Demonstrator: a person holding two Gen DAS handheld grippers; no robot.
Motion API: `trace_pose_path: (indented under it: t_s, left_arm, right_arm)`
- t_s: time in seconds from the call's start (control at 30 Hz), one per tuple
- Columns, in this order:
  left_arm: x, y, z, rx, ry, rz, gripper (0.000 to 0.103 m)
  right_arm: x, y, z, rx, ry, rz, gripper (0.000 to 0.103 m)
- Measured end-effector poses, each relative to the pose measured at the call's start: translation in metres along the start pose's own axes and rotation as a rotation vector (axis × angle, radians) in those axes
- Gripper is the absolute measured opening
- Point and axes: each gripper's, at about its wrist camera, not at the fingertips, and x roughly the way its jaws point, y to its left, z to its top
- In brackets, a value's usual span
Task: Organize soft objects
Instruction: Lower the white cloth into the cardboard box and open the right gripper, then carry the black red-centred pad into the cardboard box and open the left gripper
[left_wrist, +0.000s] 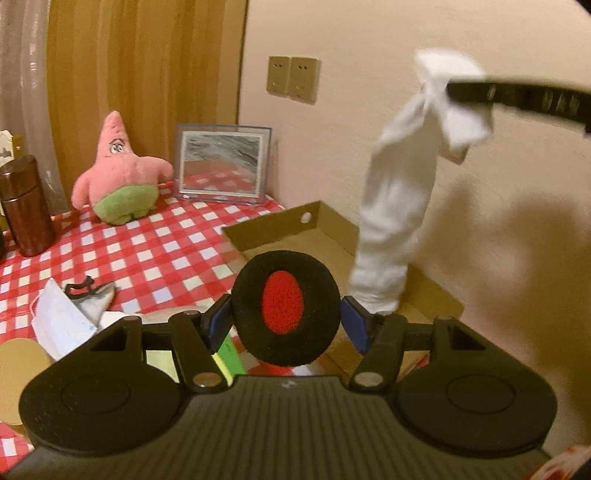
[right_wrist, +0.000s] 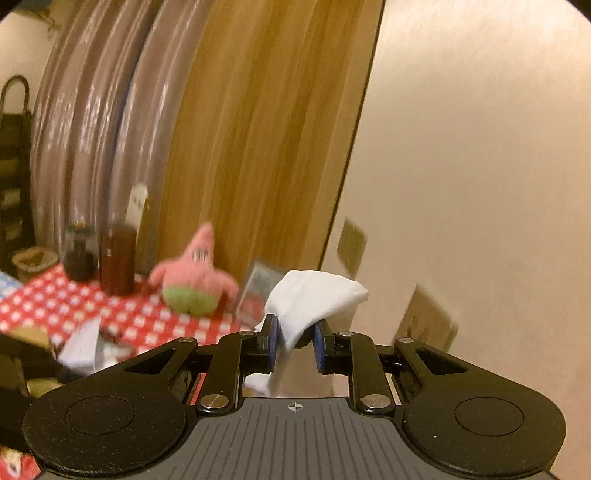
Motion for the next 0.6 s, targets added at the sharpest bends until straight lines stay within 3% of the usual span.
trace_pose_path:
  t_s: [0.33,0.4,0.47,0.5,0.6]
  left_arm:
    - [0.027,-0.01,-0.004,0.014,0.048,-0.022,0.06]
    - [0.033,-0.011,-0.004,0.016,0.057,-0.028,0.06]
    - [0.041,-0.013,-0.004,0.018,0.067,-0.033,0.06]
    - [0.044,-0.015,-0.005,0.019,0.07,-0.036,0.06]
    - [0.053,-0.018,-0.005,0.017,0.083,-0.044,0.06]
  right_arm:
    - [0.038,-0.022,-0.06,0.084,0.207,0.017,0.024]
    - [0.042,-0.028,-0.07,0.116,0.237,0.026,0.032]
    - [0.049,-0.033,-0.079,0.147,0.27,0.031,0.057]
    - [0.052,-0.034,-0.084,0.156,0.285,0.027,0.063]
    - [0.049,-0.038,-0.095,0.176,0.297,0.025,0.066]
